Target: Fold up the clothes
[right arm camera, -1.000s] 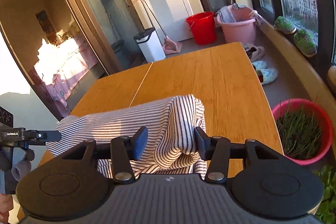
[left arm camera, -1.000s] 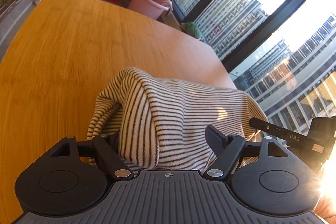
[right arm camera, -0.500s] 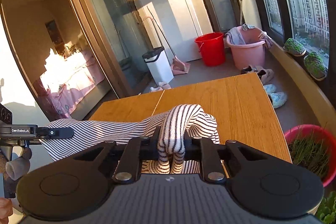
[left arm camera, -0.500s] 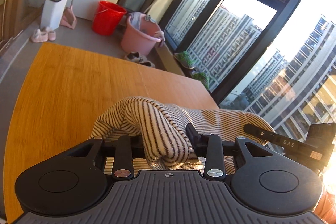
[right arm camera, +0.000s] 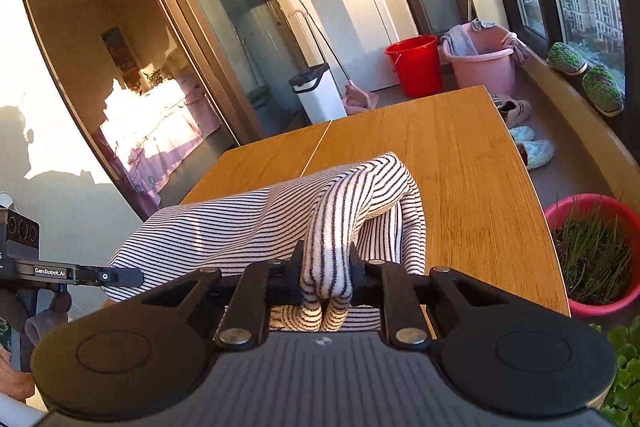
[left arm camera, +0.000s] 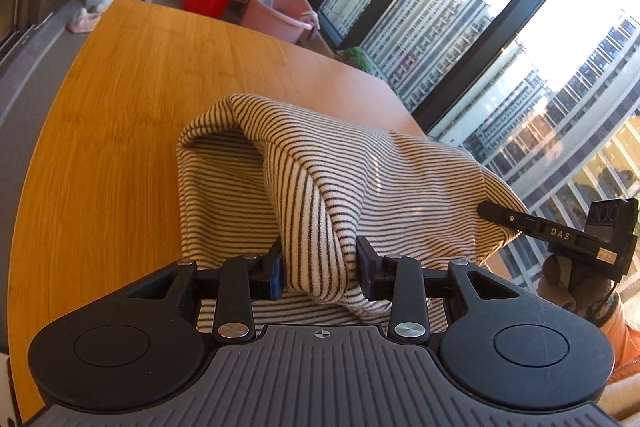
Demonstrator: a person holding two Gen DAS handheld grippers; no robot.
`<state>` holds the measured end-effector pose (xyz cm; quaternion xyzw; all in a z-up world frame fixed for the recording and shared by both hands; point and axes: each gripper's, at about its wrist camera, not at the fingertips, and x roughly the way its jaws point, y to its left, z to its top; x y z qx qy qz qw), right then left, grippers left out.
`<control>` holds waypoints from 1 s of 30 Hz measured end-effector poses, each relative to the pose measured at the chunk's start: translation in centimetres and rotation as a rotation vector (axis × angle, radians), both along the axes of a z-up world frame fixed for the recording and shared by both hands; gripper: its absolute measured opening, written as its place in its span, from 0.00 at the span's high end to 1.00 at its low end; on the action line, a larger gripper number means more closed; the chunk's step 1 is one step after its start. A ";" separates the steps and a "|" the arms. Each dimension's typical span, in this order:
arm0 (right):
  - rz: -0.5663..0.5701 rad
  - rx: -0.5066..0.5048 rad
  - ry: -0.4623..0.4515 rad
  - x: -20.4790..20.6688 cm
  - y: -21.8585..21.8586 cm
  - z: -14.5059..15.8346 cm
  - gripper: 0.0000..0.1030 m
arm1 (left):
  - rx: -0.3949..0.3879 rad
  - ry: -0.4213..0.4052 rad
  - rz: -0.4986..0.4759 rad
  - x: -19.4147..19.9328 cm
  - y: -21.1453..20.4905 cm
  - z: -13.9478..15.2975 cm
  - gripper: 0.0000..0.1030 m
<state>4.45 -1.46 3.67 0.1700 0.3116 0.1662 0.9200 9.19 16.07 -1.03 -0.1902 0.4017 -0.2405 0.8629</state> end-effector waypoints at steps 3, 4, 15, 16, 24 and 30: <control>-0.017 0.007 0.049 0.0 -0.1 -1.3 0.79 | -0.062 0.001 0.016 0.6 0.6 -0.1 0.53; -0.021 0.014 0.055 0.1 0.0 -1.6 0.78 | -0.084 0.000 0.022 0.8 0.7 -0.1 0.41; 0.002 -0.024 0.011 0.9 3.0 -1.4 0.83 | -0.086 0.063 0.050 3.9 -1.0 -1.5 0.68; 0.012 -0.020 -0.005 0.7 3.1 -0.9 0.84 | -0.091 0.046 0.051 3.5 -0.6 -0.9 0.71; 0.093 0.043 -0.051 -1.6 3.2 1.6 0.85 | -0.033 -0.041 0.010 -1.5 -0.5 1.9 0.74; 0.054 0.105 0.045 -3.2 1.8 -1.0 0.85 | -0.062 0.013 0.010 -3.5 0.0 0.4 0.74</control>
